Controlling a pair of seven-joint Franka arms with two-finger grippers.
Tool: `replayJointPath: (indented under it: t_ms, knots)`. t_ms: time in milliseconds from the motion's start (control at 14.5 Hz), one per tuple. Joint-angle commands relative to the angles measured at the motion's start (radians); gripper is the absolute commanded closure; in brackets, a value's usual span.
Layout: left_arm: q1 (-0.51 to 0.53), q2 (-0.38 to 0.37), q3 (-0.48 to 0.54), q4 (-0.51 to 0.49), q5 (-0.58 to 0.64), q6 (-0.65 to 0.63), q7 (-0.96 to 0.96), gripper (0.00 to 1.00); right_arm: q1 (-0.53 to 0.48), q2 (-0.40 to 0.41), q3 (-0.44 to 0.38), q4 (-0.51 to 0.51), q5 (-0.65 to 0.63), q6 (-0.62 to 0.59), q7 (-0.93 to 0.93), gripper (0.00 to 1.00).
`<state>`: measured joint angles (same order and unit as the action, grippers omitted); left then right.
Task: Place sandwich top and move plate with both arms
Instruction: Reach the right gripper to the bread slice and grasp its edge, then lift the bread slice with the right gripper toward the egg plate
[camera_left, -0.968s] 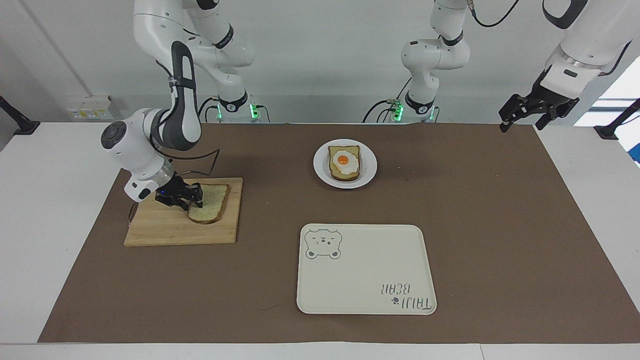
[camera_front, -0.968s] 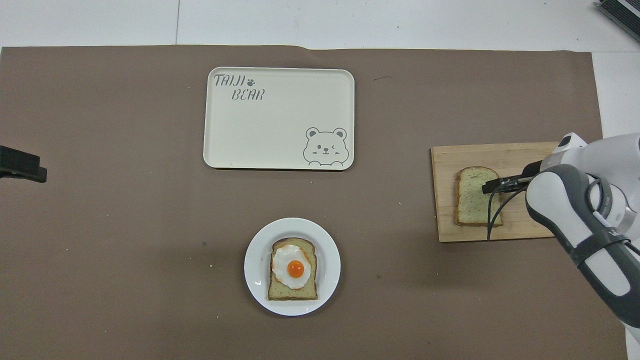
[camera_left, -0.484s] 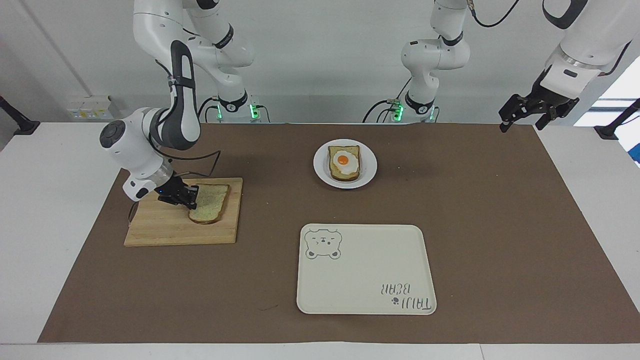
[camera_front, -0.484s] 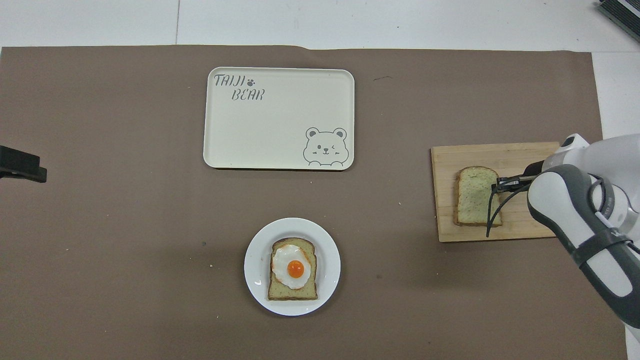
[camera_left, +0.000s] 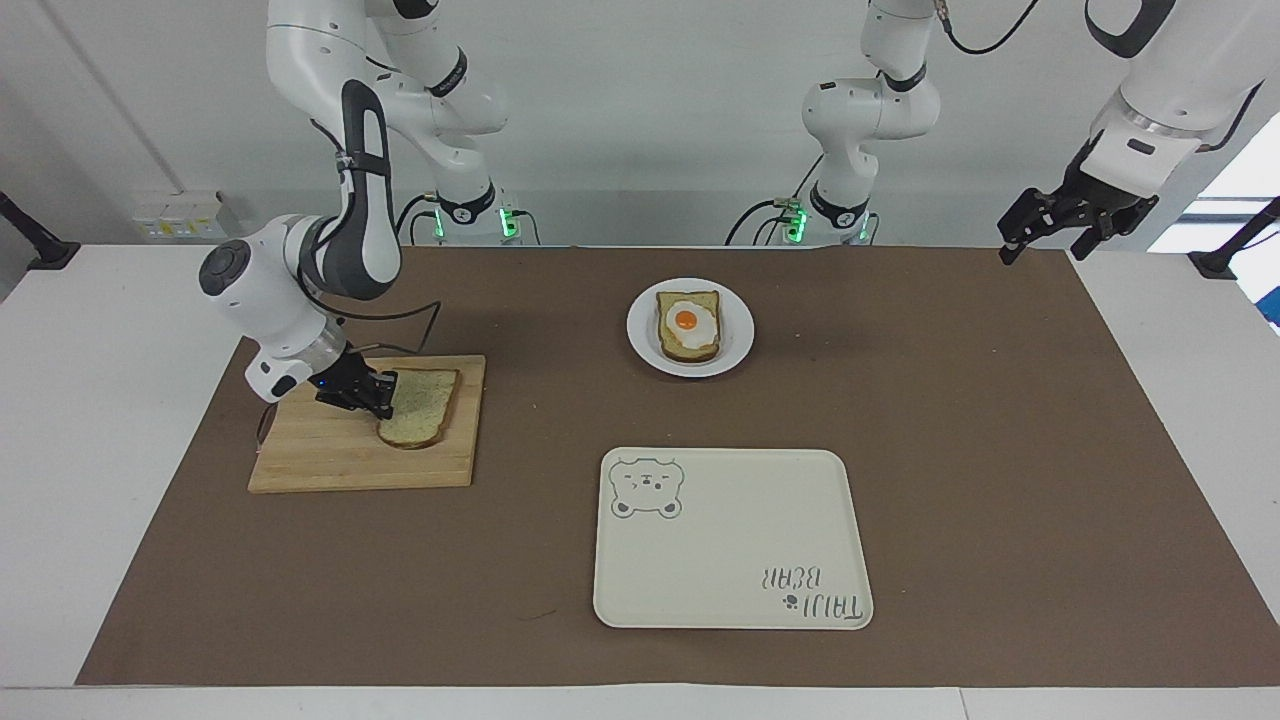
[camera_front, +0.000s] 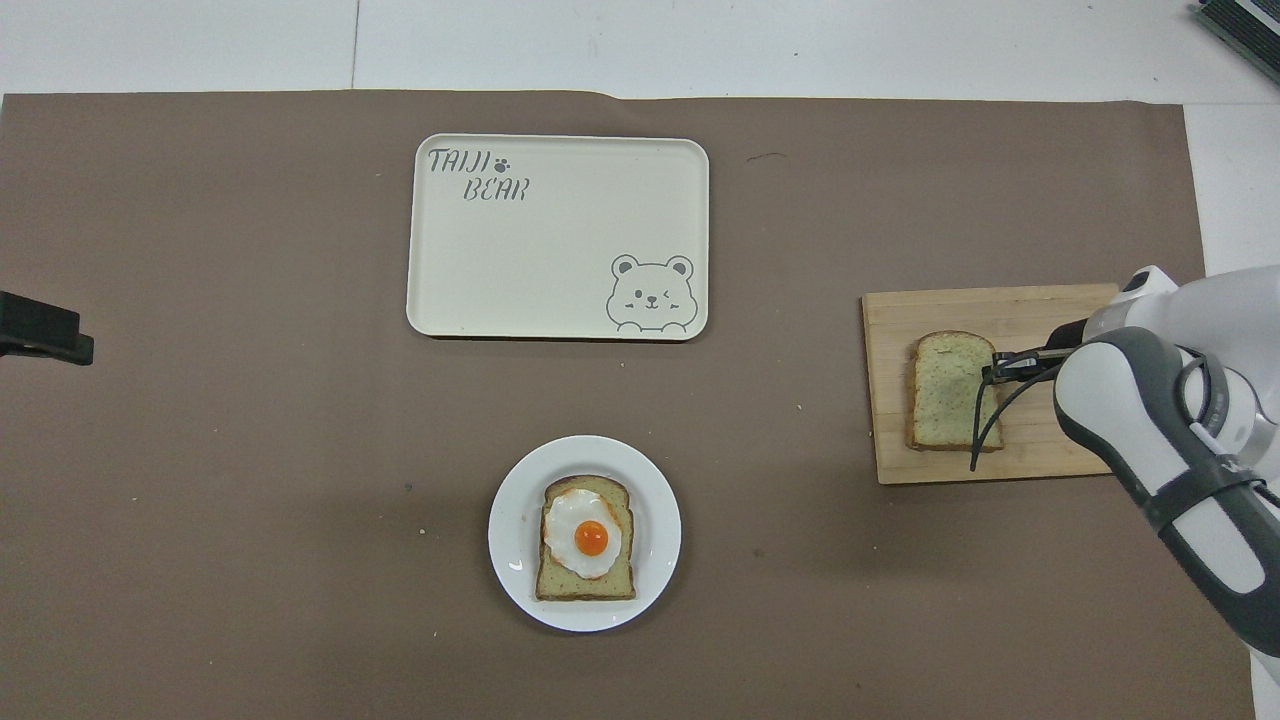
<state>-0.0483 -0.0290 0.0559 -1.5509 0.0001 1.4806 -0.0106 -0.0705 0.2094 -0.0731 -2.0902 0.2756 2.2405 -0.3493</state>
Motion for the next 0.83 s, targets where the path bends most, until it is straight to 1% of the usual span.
replayJointPath:
  t_ms: [0, 346, 553, 691, 761]
  knots:
    - [-0.004, -0.012, 0.005, -0.003, -0.009, -0.016, 0.004, 0.0, -0.003, 0.001, 0.006, 0.056, 0.028, -0.061, 0.013, 1.0]
    - [-0.002, -0.014, 0.005, -0.003, -0.009, -0.016, 0.004, 0.0, 0.003, -0.045, 0.009, 0.125, 0.033, -0.192, 0.044, 1.0]
    - [-0.004, -0.014, 0.005, -0.003, -0.009, -0.016, 0.004, 0.0, 0.0, -0.064, 0.007, 0.163, 0.1, -0.307, 0.042, 1.0]
    - [-0.002, -0.012, 0.005, -0.003, -0.009, -0.014, 0.004, 0.0, -0.002, -0.071, 0.007, 0.177, 0.118, -0.369, 0.036, 1.0]
    - [-0.004, -0.014, 0.005, -0.003, -0.009, -0.016, 0.004, 0.0, 0.0, -0.071, 0.007, 0.183, 0.152, -0.404, 0.038, 1.0]
